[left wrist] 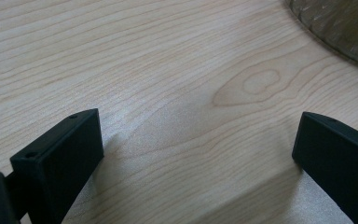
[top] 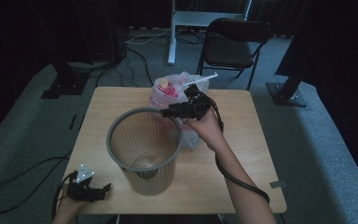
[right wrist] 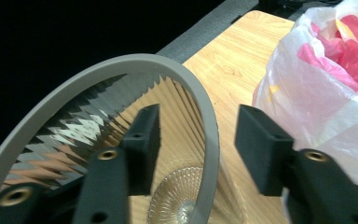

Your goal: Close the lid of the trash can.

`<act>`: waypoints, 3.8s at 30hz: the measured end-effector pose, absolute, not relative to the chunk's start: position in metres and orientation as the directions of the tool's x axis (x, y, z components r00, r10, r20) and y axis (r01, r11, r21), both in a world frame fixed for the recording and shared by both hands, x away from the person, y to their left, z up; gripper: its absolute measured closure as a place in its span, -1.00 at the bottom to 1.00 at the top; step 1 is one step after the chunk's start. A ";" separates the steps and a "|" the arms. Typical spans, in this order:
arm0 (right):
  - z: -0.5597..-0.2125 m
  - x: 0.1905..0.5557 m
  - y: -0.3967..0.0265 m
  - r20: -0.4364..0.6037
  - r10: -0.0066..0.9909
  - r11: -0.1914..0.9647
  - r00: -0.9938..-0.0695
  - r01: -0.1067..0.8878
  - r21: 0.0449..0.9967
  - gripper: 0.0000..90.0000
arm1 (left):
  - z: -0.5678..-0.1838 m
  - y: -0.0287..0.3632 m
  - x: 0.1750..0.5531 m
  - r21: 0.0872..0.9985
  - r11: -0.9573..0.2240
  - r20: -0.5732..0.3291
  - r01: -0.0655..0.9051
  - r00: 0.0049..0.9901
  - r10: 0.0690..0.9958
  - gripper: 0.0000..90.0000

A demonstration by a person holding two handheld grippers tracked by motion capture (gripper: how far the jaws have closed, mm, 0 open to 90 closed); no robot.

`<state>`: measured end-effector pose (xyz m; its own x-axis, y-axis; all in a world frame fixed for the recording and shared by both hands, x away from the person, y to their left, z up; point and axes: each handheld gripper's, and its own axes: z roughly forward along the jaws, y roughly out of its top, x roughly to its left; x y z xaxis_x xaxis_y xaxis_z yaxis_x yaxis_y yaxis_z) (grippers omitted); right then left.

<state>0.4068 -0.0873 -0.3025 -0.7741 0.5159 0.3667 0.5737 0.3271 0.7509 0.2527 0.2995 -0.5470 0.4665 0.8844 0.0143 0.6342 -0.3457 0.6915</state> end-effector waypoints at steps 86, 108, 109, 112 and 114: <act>-0.407 0.348 -0.211 0.346 0.758 0.031 -0.553 0.560 0.828 -0.70 | -0.547 0.300 0.252 0.693 -0.345 0.015 0.633 0.466 0.884 -0.96; -0.457 0.332 -0.246 0.368 0.810 -0.027 -0.457 0.597 0.802 -0.70 | -0.547 0.300 0.252 0.694 -0.345 0.014 0.632 0.467 0.884 -0.96; -0.460 0.330 -0.248 0.368 0.813 -0.029 -0.452 0.599 0.800 -0.70 | -0.547 0.300 0.252 0.694 -0.345 0.015 0.632 0.467 0.884 -0.96; -0.466 0.327 -0.254 0.367 0.822 -0.034 -0.436 0.605 0.796 -0.70 | -0.547 0.300 0.252 0.694 -0.345 0.015 0.632 0.467 0.884 -0.96; -0.470 0.324 -0.259 0.368 0.825 -0.038 -0.430 0.607 0.794 -0.70 | -0.547 0.300 0.252 0.694 -0.345 0.015 0.632 0.466 0.884 -0.96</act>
<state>0.3243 -0.2587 -0.4704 -0.4297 0.8246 0.3680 0.6069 -0.0380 0.7938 0.2519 0.3000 -0.5472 0.4665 0.8844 0.0146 0.6324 -0.3450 0.6936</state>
